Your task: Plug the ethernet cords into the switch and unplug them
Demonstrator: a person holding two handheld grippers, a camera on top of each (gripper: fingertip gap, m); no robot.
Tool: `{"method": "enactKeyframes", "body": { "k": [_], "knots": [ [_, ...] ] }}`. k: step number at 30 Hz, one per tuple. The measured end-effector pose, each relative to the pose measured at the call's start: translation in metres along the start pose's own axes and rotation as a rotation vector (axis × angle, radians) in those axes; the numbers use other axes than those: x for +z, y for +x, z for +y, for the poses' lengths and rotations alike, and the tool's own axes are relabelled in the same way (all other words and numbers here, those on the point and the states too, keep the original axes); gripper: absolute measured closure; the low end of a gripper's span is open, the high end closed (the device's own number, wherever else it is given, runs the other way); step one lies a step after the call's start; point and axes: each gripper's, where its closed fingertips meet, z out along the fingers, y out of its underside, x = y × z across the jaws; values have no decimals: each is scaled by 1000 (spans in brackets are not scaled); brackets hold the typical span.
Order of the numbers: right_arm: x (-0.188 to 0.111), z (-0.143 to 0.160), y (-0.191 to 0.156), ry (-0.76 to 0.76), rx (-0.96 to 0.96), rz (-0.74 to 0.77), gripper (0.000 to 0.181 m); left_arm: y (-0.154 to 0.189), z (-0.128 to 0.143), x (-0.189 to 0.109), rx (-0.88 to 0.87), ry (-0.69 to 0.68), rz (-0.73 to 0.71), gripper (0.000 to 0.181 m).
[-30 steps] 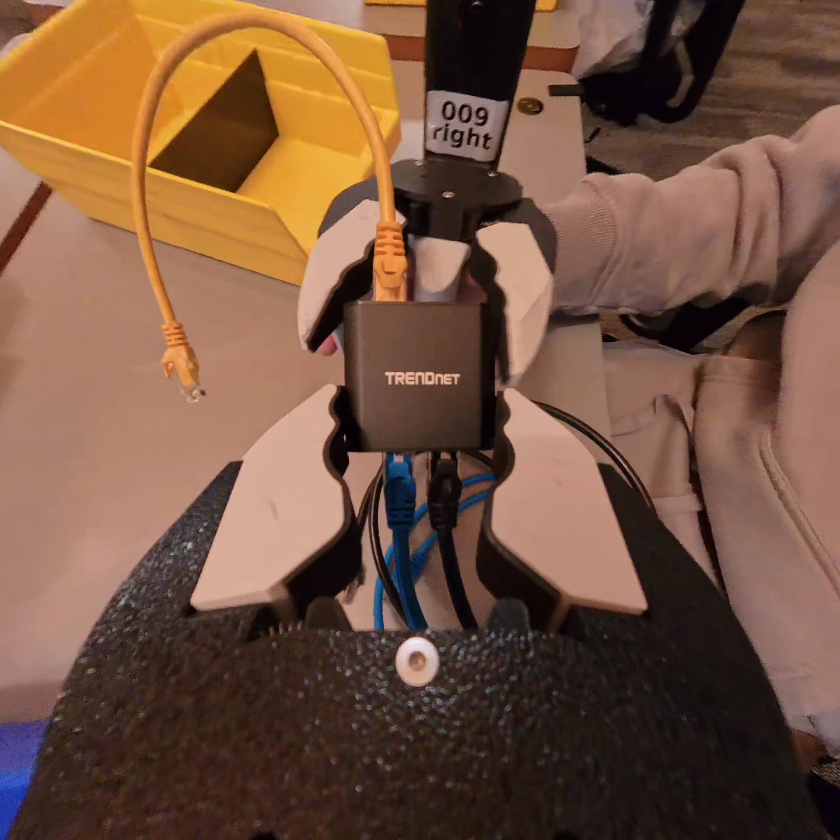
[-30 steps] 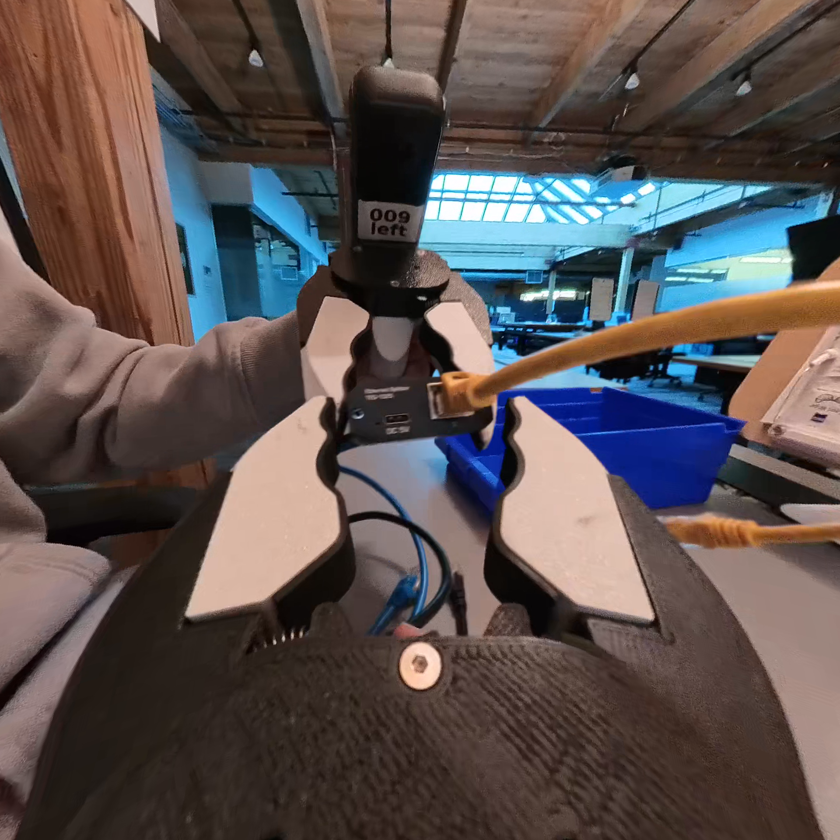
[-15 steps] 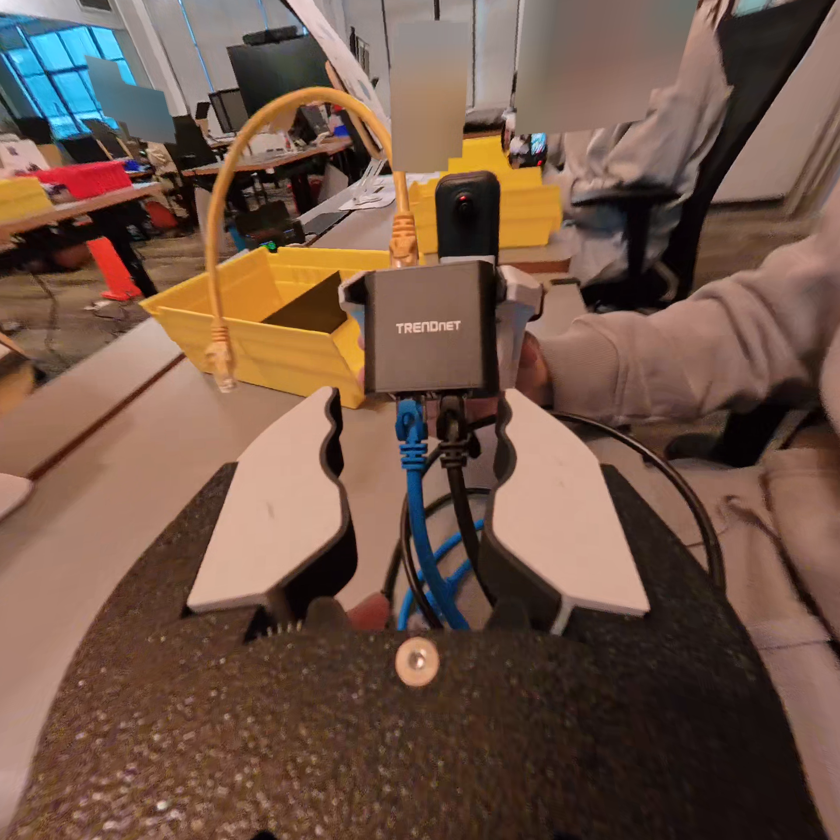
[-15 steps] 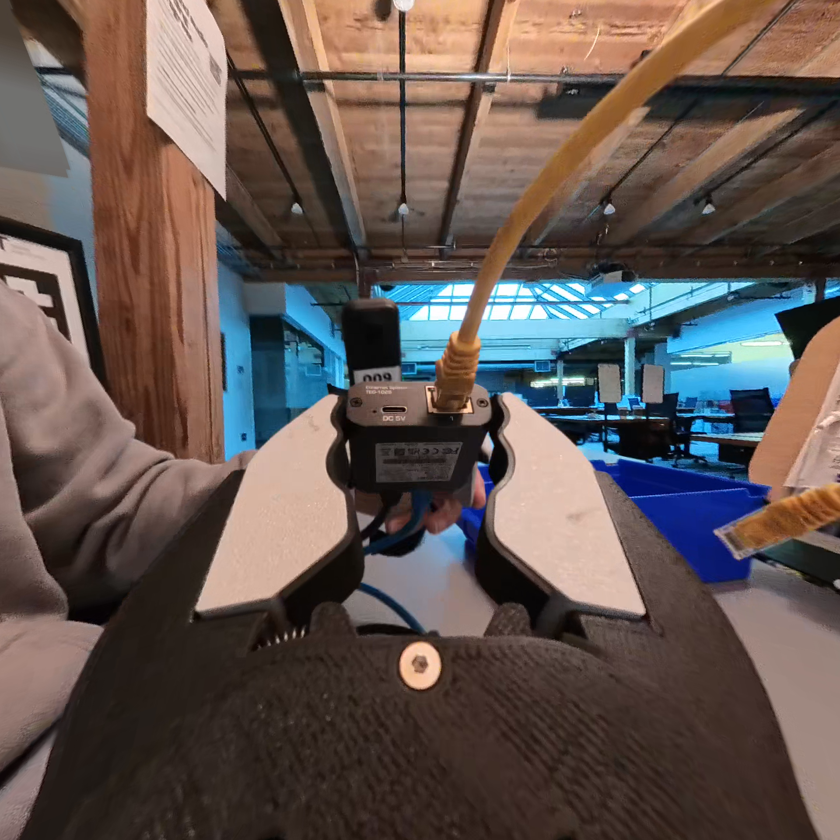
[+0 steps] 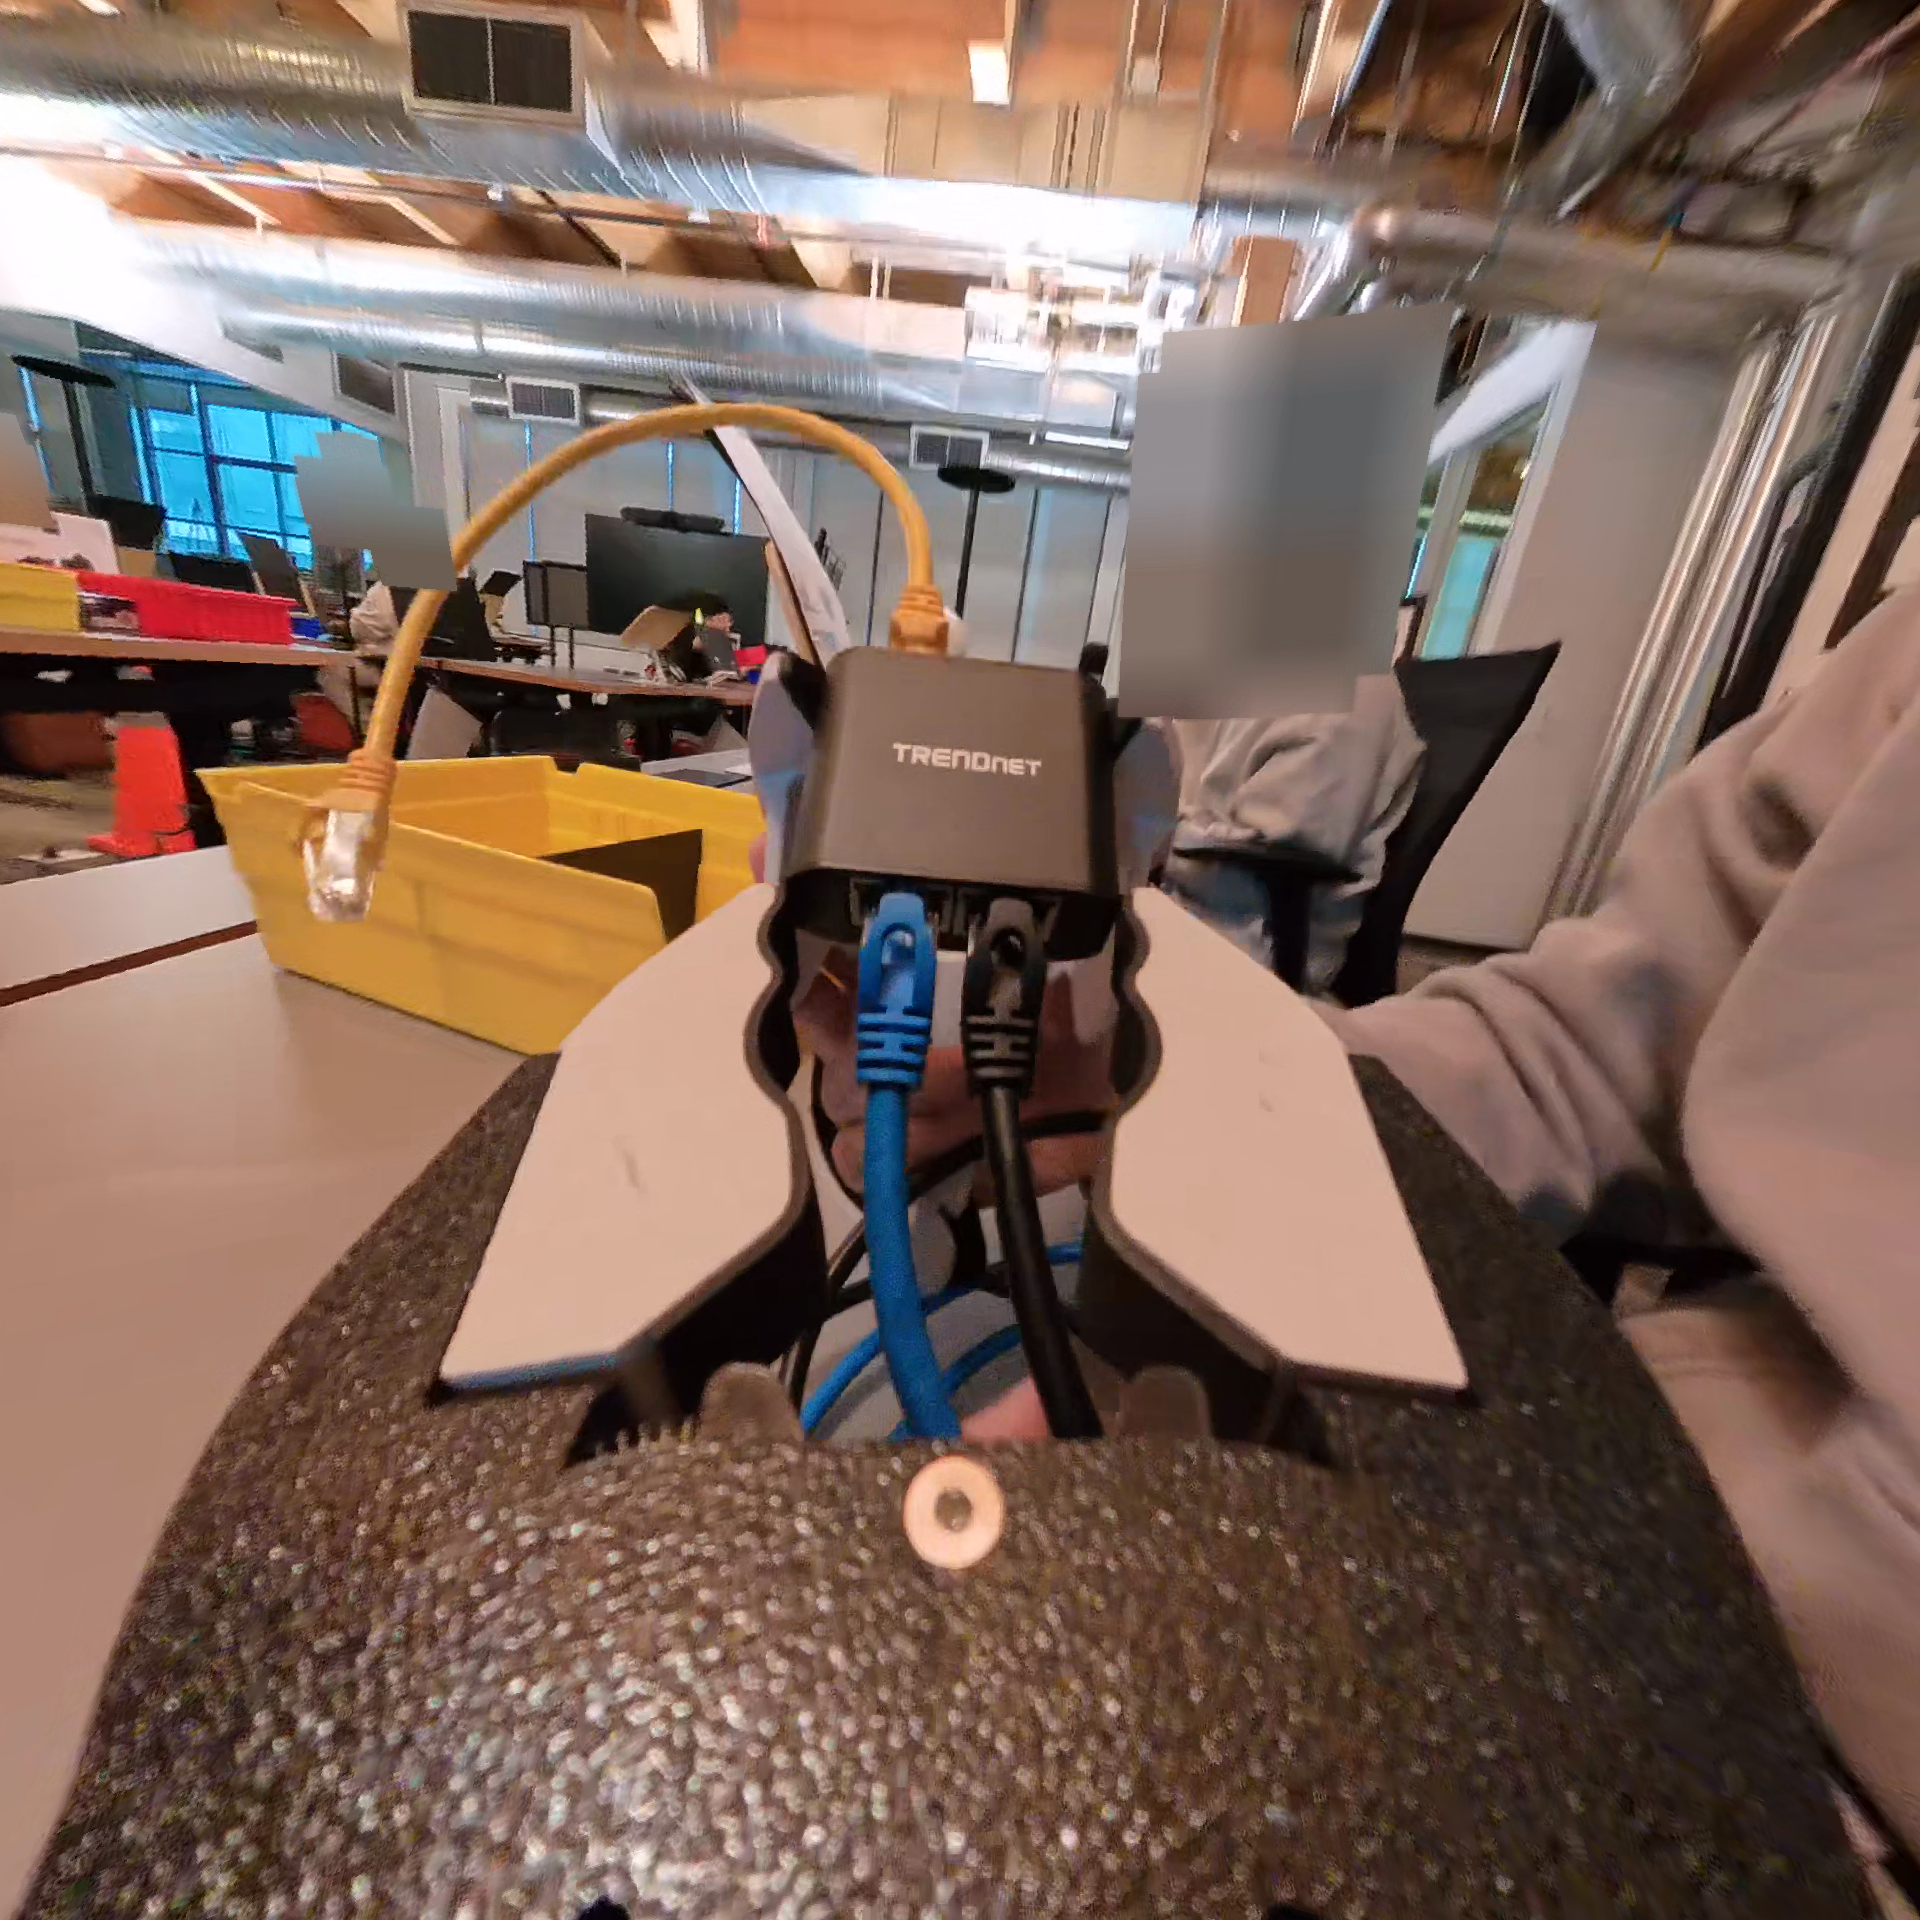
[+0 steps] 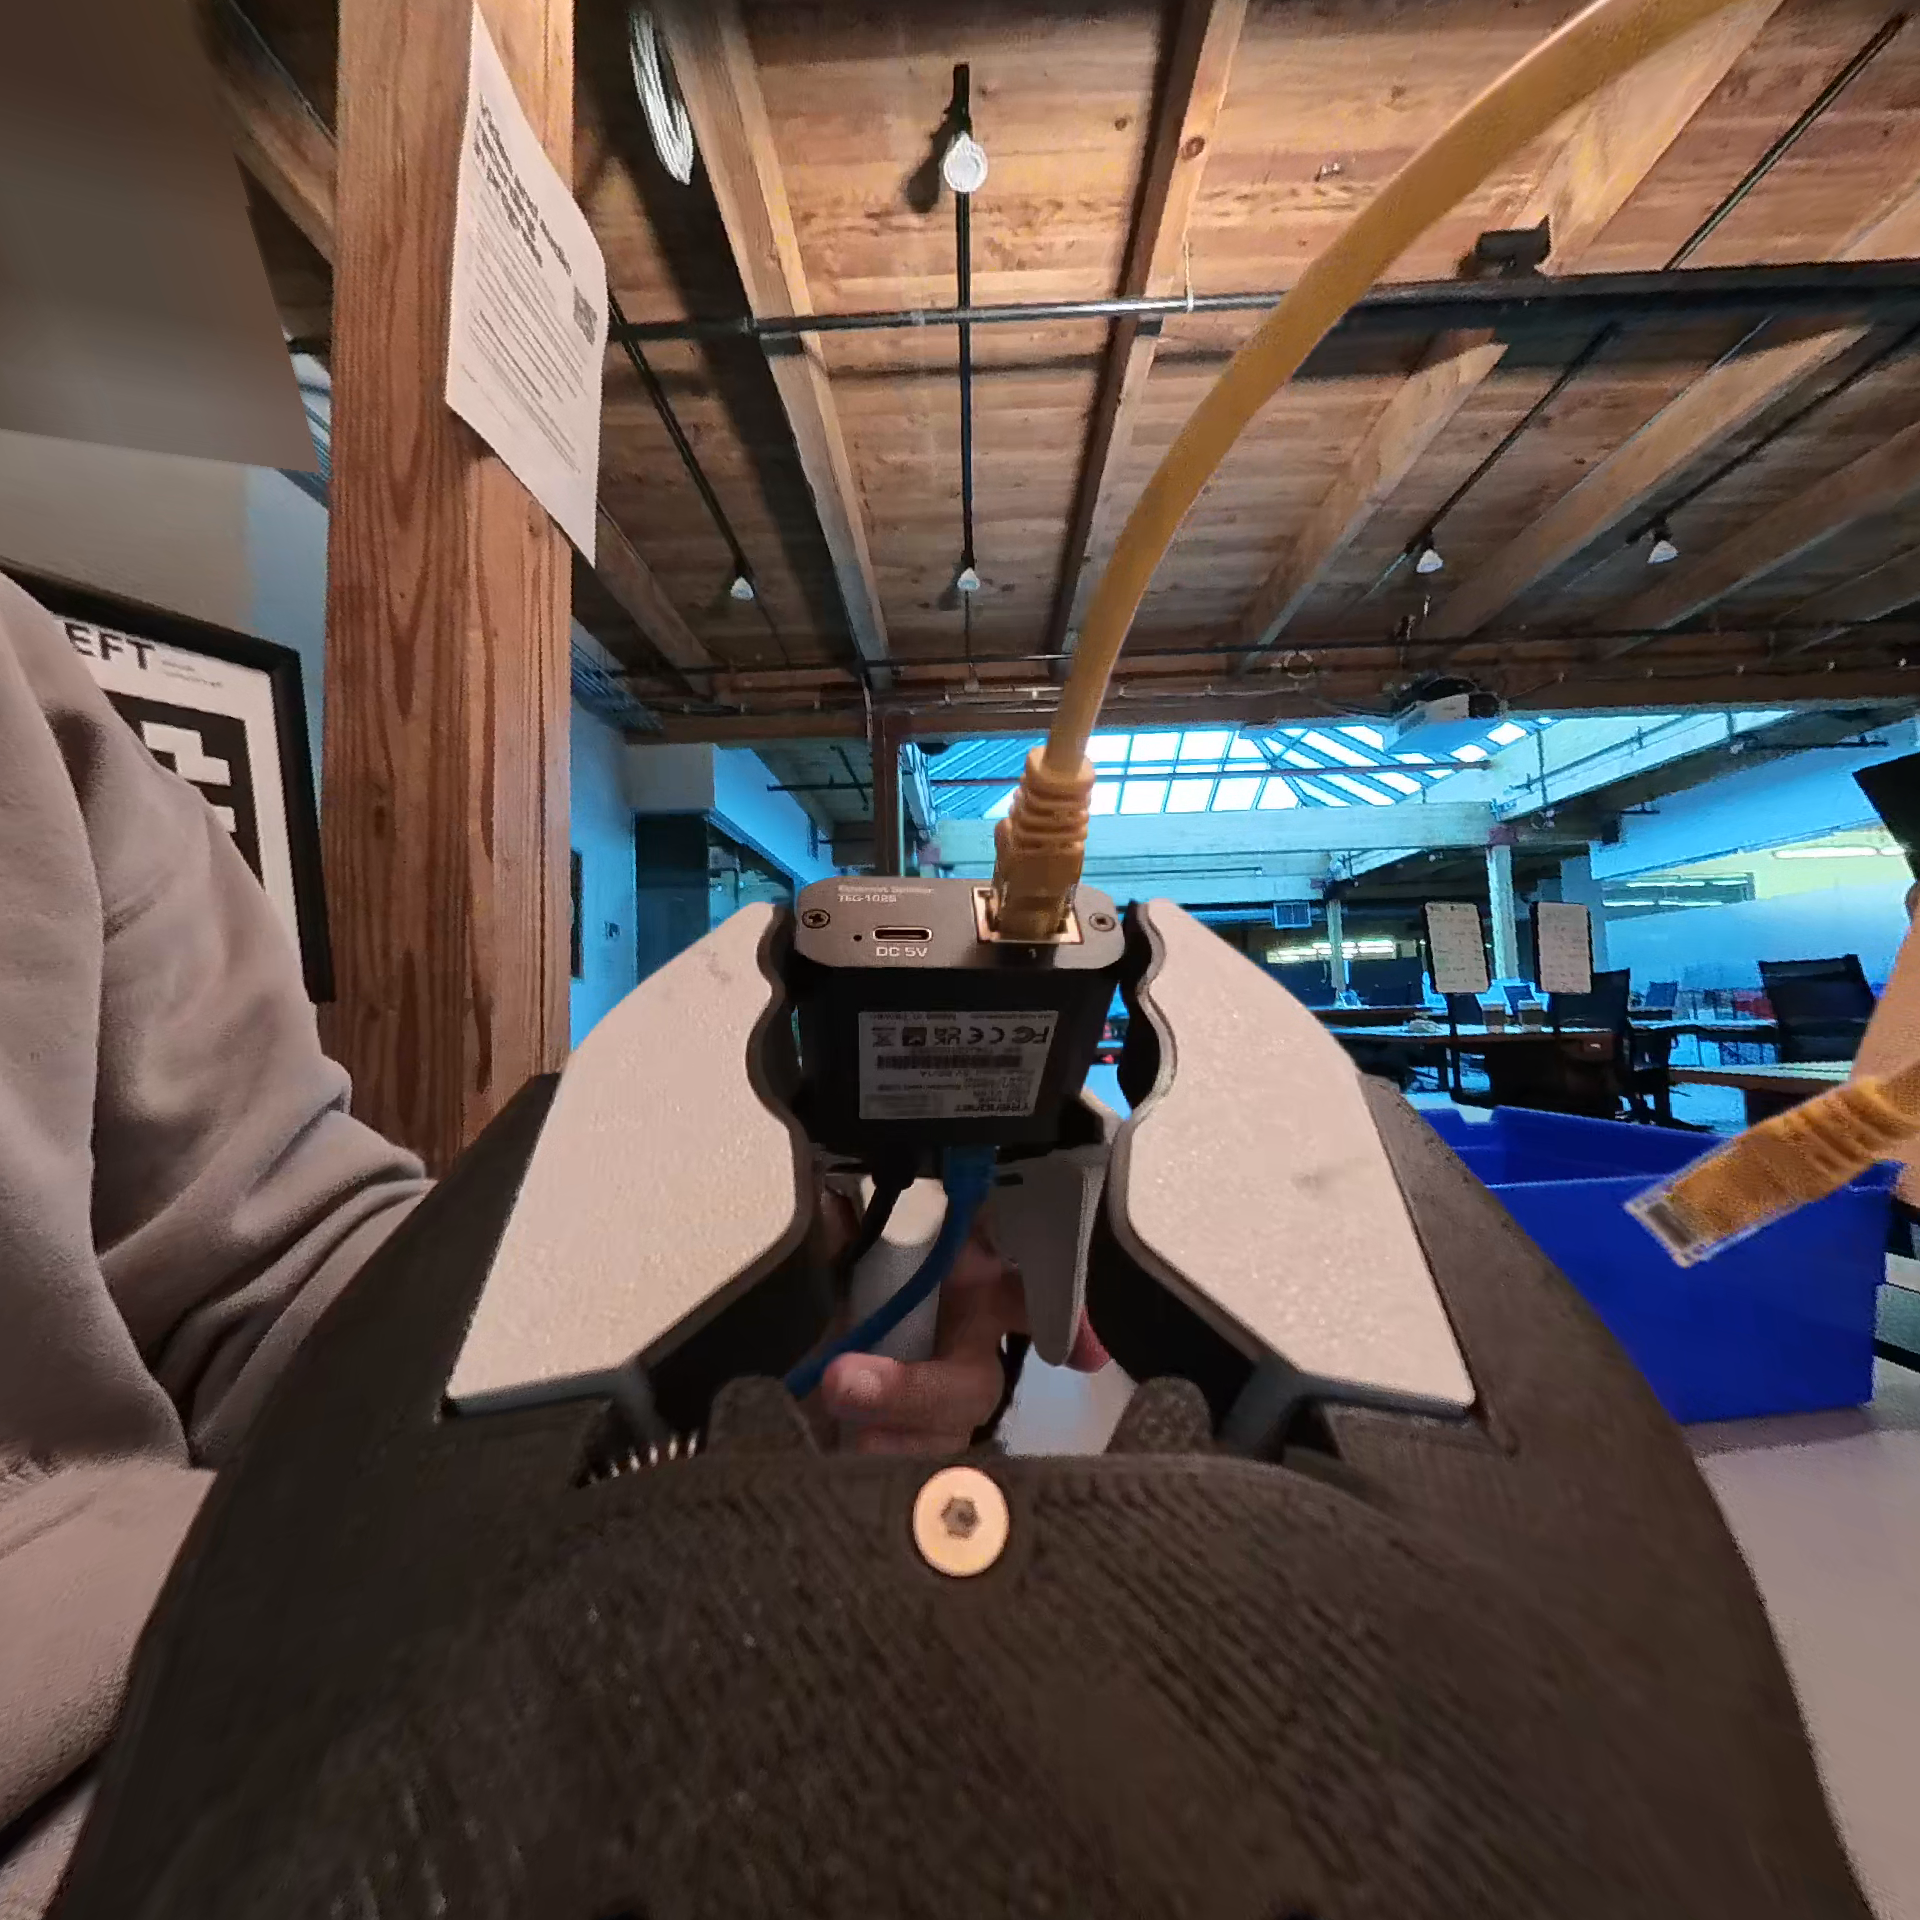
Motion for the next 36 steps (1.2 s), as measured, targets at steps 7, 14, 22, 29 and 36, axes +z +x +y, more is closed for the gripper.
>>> {"method": "enactKeyframes", "body": {
  "k": [7, 14, 22, 29, 36],
  "knots": [
    [-3, -5, 0, 55, 30, -10, 121, 1, -3, 9, 61, 22, -37, 122],
    [-2, -2, -3, 47, 45, -31, 121, 5, 1, 18, 47, 16, -19, 118],
    [1, -7, -6, 78, 47, -36, 121, 7, -5, 24, 53, 71, -11, 120],
    [-1, -7, -3, 94, 64, -27, 121, 5, -1, 24, 35, 81, -16, 120],
    [-6, 5, 8, -77, 40, 11, 122, -10, 6, 16, 92, -92, -104, 120]
  ]
}}
